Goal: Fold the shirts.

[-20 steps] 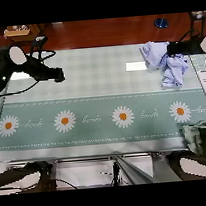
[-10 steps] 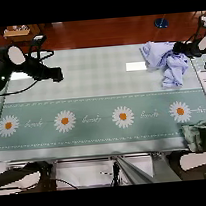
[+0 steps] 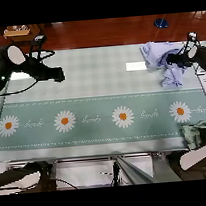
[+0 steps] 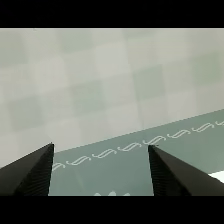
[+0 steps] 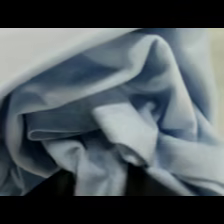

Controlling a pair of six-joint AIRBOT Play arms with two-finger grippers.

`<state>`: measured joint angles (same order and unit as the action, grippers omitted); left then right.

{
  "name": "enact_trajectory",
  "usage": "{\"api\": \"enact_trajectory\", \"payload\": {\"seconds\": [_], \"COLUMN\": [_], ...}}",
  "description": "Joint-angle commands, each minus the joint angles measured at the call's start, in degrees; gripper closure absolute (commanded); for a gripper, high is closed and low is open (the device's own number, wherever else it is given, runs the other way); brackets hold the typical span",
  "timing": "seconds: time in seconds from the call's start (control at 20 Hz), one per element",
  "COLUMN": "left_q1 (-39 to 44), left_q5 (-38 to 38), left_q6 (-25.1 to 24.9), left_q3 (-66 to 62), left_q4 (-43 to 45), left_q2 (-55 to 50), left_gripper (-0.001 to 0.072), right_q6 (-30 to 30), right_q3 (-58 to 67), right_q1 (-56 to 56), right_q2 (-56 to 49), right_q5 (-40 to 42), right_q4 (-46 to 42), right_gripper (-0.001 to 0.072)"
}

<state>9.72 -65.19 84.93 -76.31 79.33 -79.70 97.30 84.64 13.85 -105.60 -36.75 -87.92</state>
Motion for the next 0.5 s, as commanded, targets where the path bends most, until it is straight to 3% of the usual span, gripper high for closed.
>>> {"api": "enact_trajectory", "payload": {"seconds": [0.0,0.1,0.45], "left_q1": [-0.04,-0.04,-0.04], "left_q5": [0.0,-0.46,-15.56], "left_q6": [0.0,0.0,-0.02], "left_q3": [-0.02,-0.15,-19.23], "left_q4": [-1.77,-1.77,-8.41], "left_q2": [0.02,0.5,0.9], "left_gripper": [-0.0013,-0.0013,-0.0013], "right_q6": [-0.48,-0.52,-7.67], "right_q3": [0.04,0.83,10.8], "right_q1": [0.02,0.02,-0.09], "right_q2": [-1.64,0.26,20.5], "right_q5": [-2.86,-2.56,-2.25], "right_q4": [0.2,-0.11,-1.2], "right_gripper": [0.0608,0.0689,0.069]}}
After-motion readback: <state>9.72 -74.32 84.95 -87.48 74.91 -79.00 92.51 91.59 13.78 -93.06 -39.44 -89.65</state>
